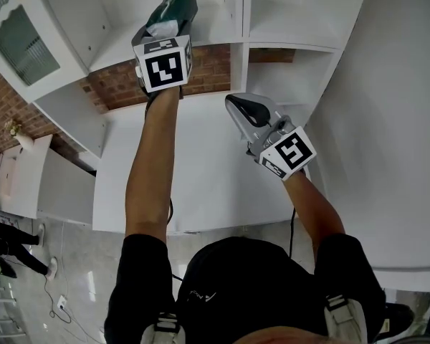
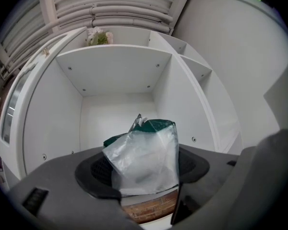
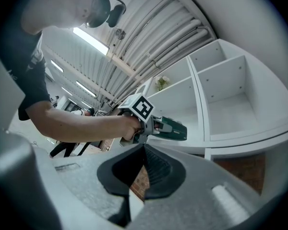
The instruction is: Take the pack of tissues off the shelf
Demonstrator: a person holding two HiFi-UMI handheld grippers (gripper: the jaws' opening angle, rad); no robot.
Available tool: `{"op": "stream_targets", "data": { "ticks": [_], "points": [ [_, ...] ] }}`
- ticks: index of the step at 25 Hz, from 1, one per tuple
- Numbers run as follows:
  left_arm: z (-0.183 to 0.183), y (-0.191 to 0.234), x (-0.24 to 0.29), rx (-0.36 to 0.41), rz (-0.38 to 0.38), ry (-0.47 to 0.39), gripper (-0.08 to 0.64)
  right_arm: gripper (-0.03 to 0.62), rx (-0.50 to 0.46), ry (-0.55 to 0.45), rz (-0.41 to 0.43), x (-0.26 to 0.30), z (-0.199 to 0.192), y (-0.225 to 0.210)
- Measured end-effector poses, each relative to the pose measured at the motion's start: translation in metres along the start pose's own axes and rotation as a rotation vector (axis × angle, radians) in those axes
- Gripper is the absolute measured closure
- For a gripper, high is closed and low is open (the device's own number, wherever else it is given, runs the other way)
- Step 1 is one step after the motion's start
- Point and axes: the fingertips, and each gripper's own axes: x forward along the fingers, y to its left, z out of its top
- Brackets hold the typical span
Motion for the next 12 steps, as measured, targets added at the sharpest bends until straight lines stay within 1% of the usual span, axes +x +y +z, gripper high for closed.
{"op": "stream_targets", "data": {
  "ticks": [6,12],
  "points": [
    [0.018,-0.008,-0.038,-0.01,-0.052,-0.084,0.245,0.591,-0.001,-0.023,-0.027,-0.004,0.016,-0.008],
    [0.015,-0.019,-0.093,-0.049,-0.118,-0.151,0.245,0.591,0.011,-0.043,-0.051,-0.006,0.03,-0.007]
  ]
}}
